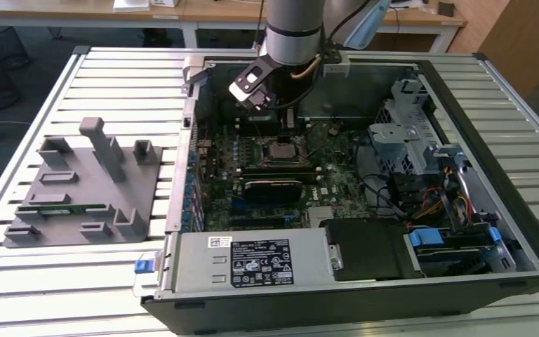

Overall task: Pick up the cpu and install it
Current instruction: 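Place the cpu into insertion slot, then close the cpu cover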

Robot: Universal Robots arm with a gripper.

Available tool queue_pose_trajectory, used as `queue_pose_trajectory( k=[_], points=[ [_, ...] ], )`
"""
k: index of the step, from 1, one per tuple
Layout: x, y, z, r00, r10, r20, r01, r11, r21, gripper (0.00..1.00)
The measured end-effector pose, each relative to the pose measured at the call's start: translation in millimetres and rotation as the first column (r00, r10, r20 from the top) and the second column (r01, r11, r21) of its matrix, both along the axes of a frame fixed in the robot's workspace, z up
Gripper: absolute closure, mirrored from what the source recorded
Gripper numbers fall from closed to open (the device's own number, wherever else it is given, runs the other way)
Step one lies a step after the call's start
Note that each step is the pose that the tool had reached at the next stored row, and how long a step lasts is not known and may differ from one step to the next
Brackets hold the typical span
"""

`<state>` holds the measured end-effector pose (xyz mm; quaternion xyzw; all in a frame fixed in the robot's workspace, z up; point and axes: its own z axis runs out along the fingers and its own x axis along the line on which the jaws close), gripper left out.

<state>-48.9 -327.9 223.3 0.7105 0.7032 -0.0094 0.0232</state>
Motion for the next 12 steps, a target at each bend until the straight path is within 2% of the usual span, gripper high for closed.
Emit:
queue_pose_trajectory(
  k=[6, 12],
  points=[
    [0.0, 0.0, 3.6, 1.0000, 0.000, 0.0000, 0.000, 1.0000, 0.0000, 0.89],
    [0.0, 0.0, 13.7, 1.0000, 0.000, 0.0000, 0.000, 1.0000, -0.0021, 0.89]
  ],
)
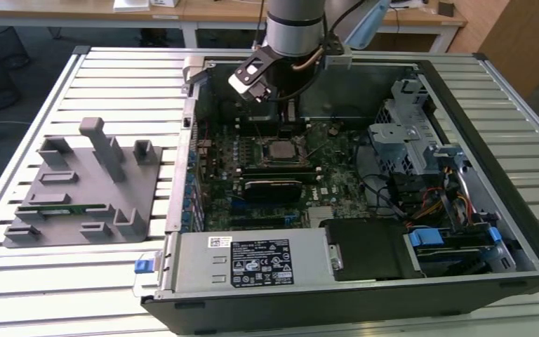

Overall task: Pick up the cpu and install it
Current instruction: 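Close the cpu cover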

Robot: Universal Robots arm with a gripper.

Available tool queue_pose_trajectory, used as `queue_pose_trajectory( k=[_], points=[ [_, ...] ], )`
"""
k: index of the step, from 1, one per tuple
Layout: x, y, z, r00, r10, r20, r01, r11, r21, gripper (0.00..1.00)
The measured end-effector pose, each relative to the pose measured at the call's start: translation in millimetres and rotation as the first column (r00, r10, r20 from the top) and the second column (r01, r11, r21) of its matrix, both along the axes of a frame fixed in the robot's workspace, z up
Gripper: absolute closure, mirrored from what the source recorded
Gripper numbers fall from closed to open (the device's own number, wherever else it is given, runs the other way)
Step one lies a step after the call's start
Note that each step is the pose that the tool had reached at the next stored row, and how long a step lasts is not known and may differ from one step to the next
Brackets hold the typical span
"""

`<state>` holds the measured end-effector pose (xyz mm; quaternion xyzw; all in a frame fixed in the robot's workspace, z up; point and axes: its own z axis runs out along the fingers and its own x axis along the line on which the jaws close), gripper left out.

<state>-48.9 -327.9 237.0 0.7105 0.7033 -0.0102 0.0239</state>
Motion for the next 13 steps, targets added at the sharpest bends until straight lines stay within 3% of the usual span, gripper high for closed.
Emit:
queue_pose_trajectory(
  k=[5, 9, 13],
  points=[
    [-0.3, 0.1, 11.4, 1.0000, 0.000, 0.0001, 0.000, 1.0000, -0.0032, 0.89],
    [-0.3, 0.1, 26.2, 1.0000, 0.000, 0.0000, 0.000, 1.0000, -0.0038, 0.89],
    [-0.3, -2.6, 27.7, 1.0000, 0.000, 0.0001, 0.000, 1.0000, -0.0038, 0.89]
  ],
)
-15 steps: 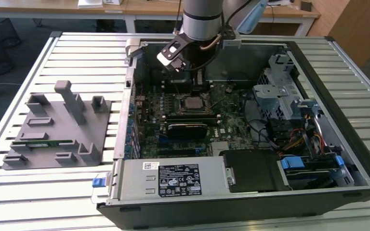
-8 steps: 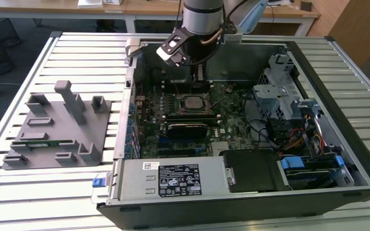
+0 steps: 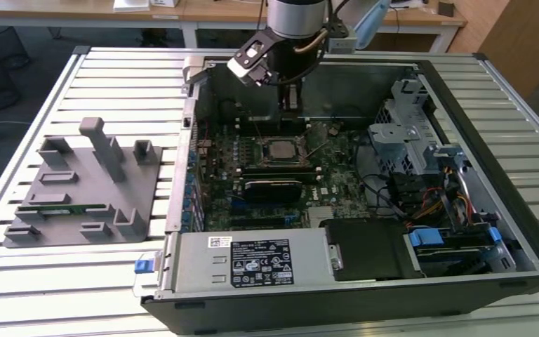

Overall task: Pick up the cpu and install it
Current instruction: 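Close the cpu cover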

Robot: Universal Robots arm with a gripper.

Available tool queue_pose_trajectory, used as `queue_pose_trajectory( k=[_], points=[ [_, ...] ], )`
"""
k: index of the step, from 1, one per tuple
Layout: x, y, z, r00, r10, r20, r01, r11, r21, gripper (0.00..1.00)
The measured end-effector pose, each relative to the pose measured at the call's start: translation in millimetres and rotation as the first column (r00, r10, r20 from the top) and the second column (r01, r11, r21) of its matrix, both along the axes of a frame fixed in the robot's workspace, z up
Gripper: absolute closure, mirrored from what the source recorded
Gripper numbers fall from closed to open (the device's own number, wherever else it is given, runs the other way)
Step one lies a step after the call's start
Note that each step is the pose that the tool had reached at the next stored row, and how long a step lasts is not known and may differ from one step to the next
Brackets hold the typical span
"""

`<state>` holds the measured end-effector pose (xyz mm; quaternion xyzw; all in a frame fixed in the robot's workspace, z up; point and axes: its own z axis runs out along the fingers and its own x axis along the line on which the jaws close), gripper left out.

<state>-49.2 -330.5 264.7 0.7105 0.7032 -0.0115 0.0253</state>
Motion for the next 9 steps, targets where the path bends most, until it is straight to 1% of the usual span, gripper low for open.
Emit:
queue_pose_trajectory(
  k=[3, 5, 9],
  points=[
    [0.0, -5.4, -0.1, 1.0000, 0.000, -0.0001, 0.000, 1.0000, -0.0023, 0.89],
    [1.7, -6.4, -0.7, 1.0000, 0.000, 0.0000, 0.000, 1.0000, -0.0046, 0.89],
    [18.8, -6.5, -2.4, 1.0000, 0.000, -0.0004, 0.000, 1.0000, -0.0051, 0.89]
  ],
)
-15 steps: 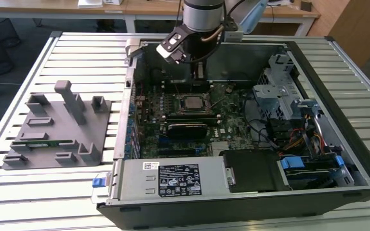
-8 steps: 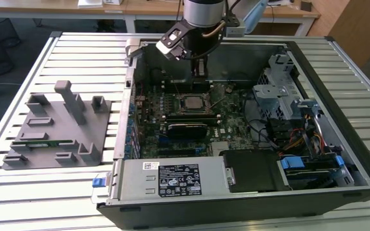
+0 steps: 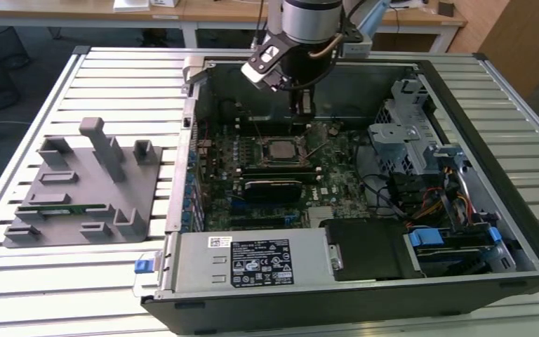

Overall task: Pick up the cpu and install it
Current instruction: 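Close the cpu cover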

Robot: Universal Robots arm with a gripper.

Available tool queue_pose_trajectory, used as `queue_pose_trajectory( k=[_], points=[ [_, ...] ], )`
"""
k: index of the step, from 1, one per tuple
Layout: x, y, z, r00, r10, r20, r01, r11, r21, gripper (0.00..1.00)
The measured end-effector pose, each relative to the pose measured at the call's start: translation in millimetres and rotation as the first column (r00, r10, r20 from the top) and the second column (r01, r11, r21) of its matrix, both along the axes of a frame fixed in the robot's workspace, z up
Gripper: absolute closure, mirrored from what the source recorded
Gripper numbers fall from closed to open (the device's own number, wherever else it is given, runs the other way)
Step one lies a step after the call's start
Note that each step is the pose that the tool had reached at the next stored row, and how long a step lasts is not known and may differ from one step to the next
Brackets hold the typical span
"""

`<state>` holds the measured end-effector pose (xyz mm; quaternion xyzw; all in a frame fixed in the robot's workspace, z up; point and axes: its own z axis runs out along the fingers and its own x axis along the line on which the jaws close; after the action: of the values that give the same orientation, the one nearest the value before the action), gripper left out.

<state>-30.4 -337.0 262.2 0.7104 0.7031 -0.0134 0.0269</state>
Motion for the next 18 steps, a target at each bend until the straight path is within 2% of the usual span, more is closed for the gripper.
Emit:
queue_pose_trajectory(
  k=[6, 9, 13, 14, 17, 18],
  points=[
    [21.7, 0.4, -1.7, 1.0000, 0.003, -0.0004, -0.003, 1.0000, -0.0001, 0.89],
    [22.9, 0.4, -1.4, 1.0000, 0.005, -0.0002, -0.005, 1.0000, -0.0003, 0.89],
    [23.2, 0.5, 8.0, 1.0000, 0.006, 0.0009, -0.006, 1.0000, 0.0043, 0.89],
    [23.9, 0.5, 8.0, 1.0000, 0.007, 0.0012, -0.007, 1.0000, 0.0052, 0.89],
    [34.6, 0.6, 7.9, 1.0000, 0.006, 0.0013, -0.006, 1.0000, 0.0057, 0.89],
    [42.7, 1.6, 7.6, 1.0000, 0.006, 0.0012, -0.006, 1.0000, 0.0055, 0.89]
  ],
)
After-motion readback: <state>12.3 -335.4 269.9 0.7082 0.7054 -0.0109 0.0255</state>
